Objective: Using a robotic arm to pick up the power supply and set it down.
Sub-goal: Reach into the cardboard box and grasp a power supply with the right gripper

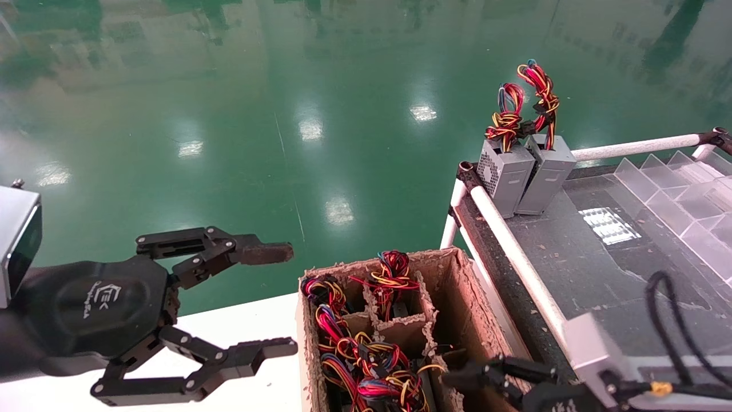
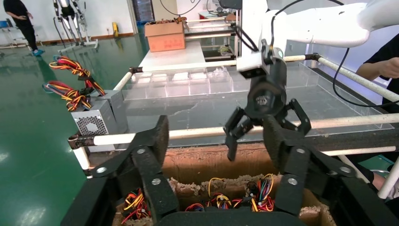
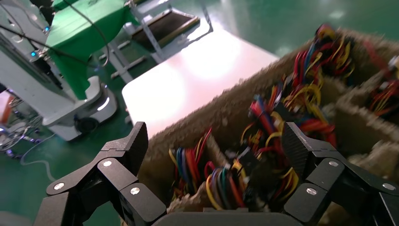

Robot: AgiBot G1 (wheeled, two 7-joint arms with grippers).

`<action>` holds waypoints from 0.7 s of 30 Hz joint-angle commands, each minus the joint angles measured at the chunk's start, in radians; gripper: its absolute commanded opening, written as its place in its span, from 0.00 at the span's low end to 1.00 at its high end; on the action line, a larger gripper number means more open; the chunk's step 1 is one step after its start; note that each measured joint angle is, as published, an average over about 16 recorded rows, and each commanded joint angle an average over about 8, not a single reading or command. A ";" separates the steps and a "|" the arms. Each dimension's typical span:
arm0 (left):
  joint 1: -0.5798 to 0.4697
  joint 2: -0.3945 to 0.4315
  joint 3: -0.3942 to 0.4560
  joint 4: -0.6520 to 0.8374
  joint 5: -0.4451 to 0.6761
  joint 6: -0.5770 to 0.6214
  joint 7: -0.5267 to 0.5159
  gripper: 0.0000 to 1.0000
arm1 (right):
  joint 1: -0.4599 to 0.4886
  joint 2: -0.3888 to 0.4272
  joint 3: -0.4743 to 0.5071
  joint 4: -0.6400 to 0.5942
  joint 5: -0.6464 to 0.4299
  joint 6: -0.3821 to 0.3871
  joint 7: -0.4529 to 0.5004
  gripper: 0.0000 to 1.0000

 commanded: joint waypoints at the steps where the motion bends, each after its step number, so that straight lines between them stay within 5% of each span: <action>1: 0.000 0.000 0.000 0.000 0.000 0.000 0.000 1.00 | 0.003 -0.007 -0.015 -0.008 -0.017 -0.008 0.009 1.00; 4: 0.000 0.000 0.000 0.000 0.000 0.000 0.000 1.00 | 0.006 -0.014 -0.030 -0.019 -0.041 -0.011 0.010 1.00; 5: 0.000 0.000 0.000 0.000 0.000 0.000 0.000 1.00 | 0.006 -0.016 -0.034 -0.023 -0.048 -0.012 0.009 0.92; 12: 0.000 0.000 0.000 0.000 0.000 0.000 0.000 1.00 | 0.006 -0.030 -0.055 -0.049 -0.070 -0.020 -0.003 0.04; 21: 0.000 0.000 0.001 0.000 0.000 0.000 0.000 1.00 | 0.006 -0.041 -0.077 -0.067 -0.088 -0.024 -0.013 0.00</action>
